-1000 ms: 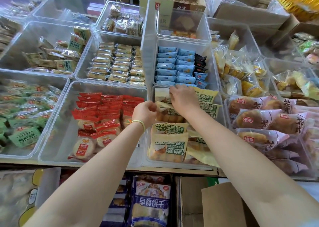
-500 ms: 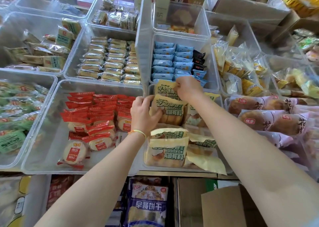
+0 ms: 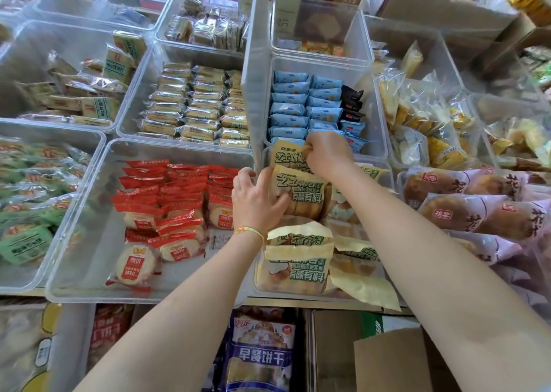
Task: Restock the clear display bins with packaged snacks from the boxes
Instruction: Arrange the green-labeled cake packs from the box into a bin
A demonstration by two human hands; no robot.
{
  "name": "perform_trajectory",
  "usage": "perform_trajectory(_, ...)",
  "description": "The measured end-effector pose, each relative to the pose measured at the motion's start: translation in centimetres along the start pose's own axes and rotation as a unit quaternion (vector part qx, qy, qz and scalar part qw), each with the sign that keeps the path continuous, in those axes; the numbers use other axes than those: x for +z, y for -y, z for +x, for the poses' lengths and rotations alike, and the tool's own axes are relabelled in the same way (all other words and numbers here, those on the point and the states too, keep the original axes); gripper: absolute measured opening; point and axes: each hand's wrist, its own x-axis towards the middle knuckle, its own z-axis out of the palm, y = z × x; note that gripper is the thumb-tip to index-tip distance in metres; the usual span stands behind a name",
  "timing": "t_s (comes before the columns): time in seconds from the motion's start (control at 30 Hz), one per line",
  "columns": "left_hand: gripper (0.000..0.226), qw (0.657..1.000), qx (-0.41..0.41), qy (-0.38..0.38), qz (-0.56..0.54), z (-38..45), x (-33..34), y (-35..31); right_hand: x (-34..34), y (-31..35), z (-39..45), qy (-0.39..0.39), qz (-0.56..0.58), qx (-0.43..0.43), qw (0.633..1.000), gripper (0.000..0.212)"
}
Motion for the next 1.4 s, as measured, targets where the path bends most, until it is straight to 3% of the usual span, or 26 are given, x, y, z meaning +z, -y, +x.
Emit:
perform_trajectory(0.13, 0.052, 1.000, 0.001, 0.015, -0.007, 0.1, 0.0, 0.1, 0.0, -0.4, -0.4, 0.040, -0.002, -0.008, 0.999, 0.024)
perform_trajectory(0.27, 0.055, 0.999, -0.021, 0.036, -0.027, 0.1, 0.0, 0.2, -1.7, -0.8, 0.7, 0.082, 0.018, -0.022, 0.996, 0.016)
perform_trajectory(0.4, 0.053, 0.998, -0.024, 0.047, -0.020, 0.4, 0.2, 0.1, -2.1, -1.0, 1.4, -0.001, 0.059, 0.005, 0.998, 0.015)
perform_trajectory(0.6, 0.050, 0.999, -0.018, 0.046, -0.020, 0.5, 0.4, 0.3, -1.4, -0.9, 1.2, -0.008, 0.007, 0.003, 1.000, 0.025)
perform_trajectory(0.67, 0.052, 0.998, -0.022, 0.052, -0.018, 0.5, 0.3, 0.3, -1.7, -1.3, 0.0, -0.086, 0.016, -0.017, 0.996, 0.027)
perform_trajectory(0.73, 0.057, 0.998, -0.025, 0.055, -0.017, 0.5, 0.2, 0.2, -2.2, -1.4, -2.2, -0.190, 0.097, -0.074, 0.974, 0.020)
perform_trajectory(0.77, 0.058, 0.998, -0.026, 0.056, -0.018, 0.5, 0.2, 0.2, -2.5, -1.3, -3.3, -0.197, 0.150, -0.101, 0.964, 0.020)
perform_trajectory(0.83, 0.058, 0.998, -0.027, 0.055, -0.019, 0.5, 0.1, 0.1, -2.8, -0.9, -5.1, -0.094, 0.204, -0.125, 0.966, 0.029)
perform_trajectory(0.9, 0.057, 0.998, -0.028, 0.058, -0.020, 0.4, 0.0, 0.1, -2.2, -0.7, -5.8, 0.042, 0.138, -0.113, 0.983, 0.050)
perform_trajectory(0.93, 0.057, 0.998, -0.028, 0.057, -0.021, 0.3, 0.0, 0.1, -1.6, -0.9, -5.9, 0.072, 0.078, -0.107, 0.989, 0.054)
perform_trajectory(1.07, 0.057, 0.998, -0.027, 0.051, -0.028, 0.5, 0.2, 0.2, 0.5, -1.8, -5.4, -0.015, -0.006, -0.107, 0.994, 0.010)
perform_trajectory(1.2, 0.074, 0.998, -0.044, 0.036, -0.038, 0.5, 0.1, 0.1, 0.0, 0.0, -5.3, -0.120, -0.007, -0.143, 0.982, 0.011)
perform_trajectory(1.27, 0.074, 0.998, -0.045, 0.041, -0.028, 0.5, 0.1, 0.0, 0.0, 0.6, -5.7, -0.109, -0.022, -0.159, 0.981, 0.015)
perform_trajectory(1.4, 0.077, 0.997, -0.036, 0.071, 0.004, 0.7, 0.3, 0.3, 0.9, -1.0, -7.0, -0.011, -0.048, -0.110, 0.993, 0.015)
